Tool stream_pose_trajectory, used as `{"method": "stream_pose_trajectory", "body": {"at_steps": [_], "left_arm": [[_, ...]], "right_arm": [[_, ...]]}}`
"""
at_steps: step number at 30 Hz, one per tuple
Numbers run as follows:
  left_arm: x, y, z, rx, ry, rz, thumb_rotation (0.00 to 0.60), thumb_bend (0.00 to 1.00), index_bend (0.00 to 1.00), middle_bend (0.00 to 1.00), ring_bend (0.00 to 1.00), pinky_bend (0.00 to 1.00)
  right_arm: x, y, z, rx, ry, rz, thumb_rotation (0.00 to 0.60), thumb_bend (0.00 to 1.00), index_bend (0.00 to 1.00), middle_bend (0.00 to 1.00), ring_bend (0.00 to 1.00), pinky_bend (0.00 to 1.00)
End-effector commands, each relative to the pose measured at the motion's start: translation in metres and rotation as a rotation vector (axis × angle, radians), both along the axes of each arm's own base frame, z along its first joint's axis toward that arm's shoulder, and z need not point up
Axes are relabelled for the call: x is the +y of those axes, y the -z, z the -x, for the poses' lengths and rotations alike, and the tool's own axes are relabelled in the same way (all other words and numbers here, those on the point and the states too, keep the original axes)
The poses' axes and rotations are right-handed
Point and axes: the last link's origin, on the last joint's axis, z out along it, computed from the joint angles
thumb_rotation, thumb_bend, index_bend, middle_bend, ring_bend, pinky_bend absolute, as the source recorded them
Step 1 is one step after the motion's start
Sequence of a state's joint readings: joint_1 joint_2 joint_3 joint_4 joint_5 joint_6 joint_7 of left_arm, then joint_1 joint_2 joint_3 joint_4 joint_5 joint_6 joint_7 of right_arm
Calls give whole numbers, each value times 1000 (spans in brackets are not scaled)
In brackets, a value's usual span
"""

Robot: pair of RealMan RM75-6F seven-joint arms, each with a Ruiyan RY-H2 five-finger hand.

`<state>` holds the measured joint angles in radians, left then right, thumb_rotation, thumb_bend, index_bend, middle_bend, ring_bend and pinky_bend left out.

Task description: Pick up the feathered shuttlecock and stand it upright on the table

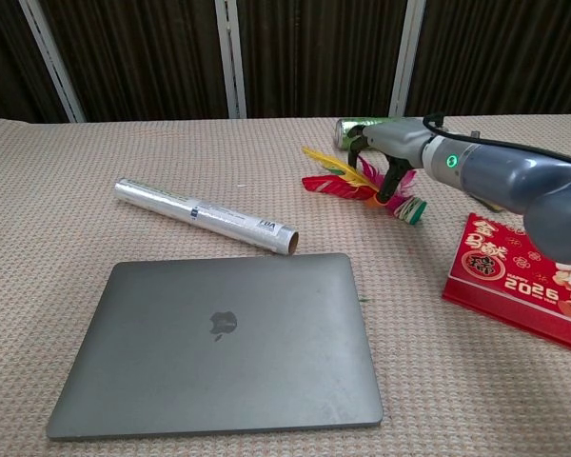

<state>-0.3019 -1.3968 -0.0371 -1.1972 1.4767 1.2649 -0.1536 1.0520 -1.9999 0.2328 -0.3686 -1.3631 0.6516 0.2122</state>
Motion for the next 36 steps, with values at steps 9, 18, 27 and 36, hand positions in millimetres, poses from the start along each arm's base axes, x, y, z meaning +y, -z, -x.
{"method": "stream_pose_trajectory", "body": {"at_steps": [9, 18, 27, 36], "left_arm": [[0, 1, 0, -1, 4, 11, 600, 31, 0, 0, 0, 0], [-2, 2, -1, -2, 12, 16, 600, 34, 0, 0, 0, 0], [-4, 4, -3, -9, 21, 41, 600, 33, 0, 0, 0, 0], [-11, 5, -9, -20, 54, 60, 600, 34, 0, 0, 0, 0]], "right_arm": [[5, -1, 7, 21, -24, 12, 600, 314, 707, 59, 0, 0], [6, -6, 14, 43, -30, 21, 600, 418, 752, 102, 0, 0], [14, -37, 27, 29, -72, 95, 600, 424, 756, 110, 0, 0], [42, -84, 42, -32, -74, 170, 600, 424, 719, 109, 0, 0]]}}
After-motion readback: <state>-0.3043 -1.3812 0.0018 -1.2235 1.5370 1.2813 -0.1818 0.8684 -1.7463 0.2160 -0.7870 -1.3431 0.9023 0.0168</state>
